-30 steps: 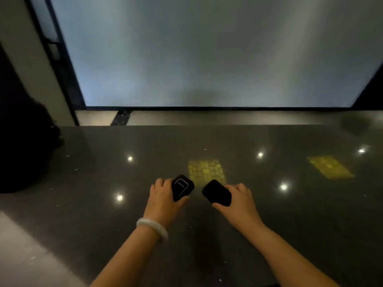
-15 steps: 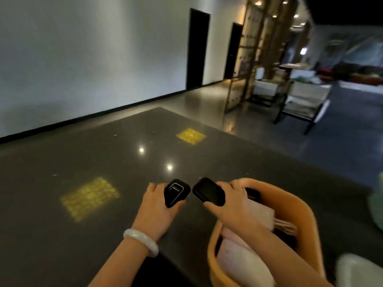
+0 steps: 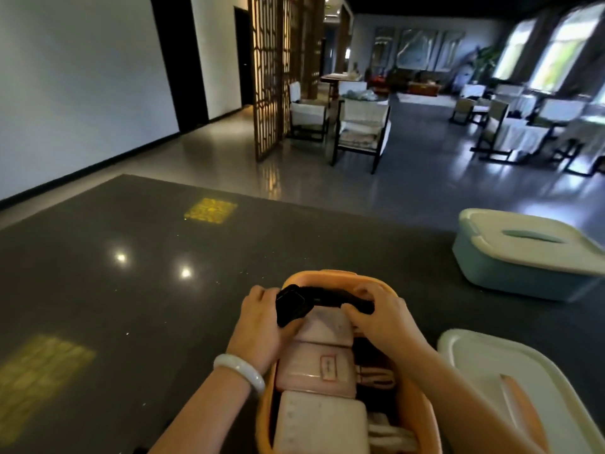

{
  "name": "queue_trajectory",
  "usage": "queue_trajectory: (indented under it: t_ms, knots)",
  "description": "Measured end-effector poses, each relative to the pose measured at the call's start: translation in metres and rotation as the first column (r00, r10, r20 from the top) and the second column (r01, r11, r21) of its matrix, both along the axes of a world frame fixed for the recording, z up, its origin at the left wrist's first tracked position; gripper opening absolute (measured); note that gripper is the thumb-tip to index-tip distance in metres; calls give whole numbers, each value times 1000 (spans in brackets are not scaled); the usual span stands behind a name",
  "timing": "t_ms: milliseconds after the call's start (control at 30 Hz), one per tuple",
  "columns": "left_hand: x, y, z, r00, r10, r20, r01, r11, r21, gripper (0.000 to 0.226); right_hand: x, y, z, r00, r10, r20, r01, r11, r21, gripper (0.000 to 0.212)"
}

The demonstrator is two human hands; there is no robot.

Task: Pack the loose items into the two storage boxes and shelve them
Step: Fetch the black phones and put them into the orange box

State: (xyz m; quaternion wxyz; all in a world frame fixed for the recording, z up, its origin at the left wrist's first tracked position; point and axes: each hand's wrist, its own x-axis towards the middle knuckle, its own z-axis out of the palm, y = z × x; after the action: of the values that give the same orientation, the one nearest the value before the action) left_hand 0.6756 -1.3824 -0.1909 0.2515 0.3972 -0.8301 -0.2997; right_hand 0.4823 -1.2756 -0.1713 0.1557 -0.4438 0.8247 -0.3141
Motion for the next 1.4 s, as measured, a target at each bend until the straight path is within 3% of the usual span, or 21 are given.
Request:
queue_trajectory:
  t_ms: [133, 433, 700, 900, 1133, 1300, 1400]
  knots:
    - [0, -9, -6, 998, -58, -11, 58, 998, -29, 41, -4, -9, 10, 997, -66, 47, 65, 998, 11, 9]
    - [-4, -6, -11, 994, -100, -38, 95, 990, -106, 48, -15, -28, 14, 991, -123, 61, 103, 960, 260, 25]
    - [-6, -7, -14, 994, -104, 18, 106, 983, -149, 52, -24, -30, 9, 988, 41, 150, -89, 939, 332, 40]
    - [-8, -7, -15, 993, -114, 9, 114, 980, -160, 55, -28, -37, -1, 999, -43, -2, 42, 959, 279, 7]
    - [-7, -8, -19, 992, -112, 60, 122, 974, -191, 69, -25, -38, -15, 994, -47, -96, 65, 978, 198, 22]
    - [-8, -8, -18, 992, -108, 67, 119, 976, -182, 68, -29, -39, -28, 990, -81, -111, 105, 967, 234, 23]
    - [-8, -8, -17, 992, -102, 69, 113, 975, -189, 67, -28, -38, -34, 989, -129, -77, 139, 979, 151, 19]
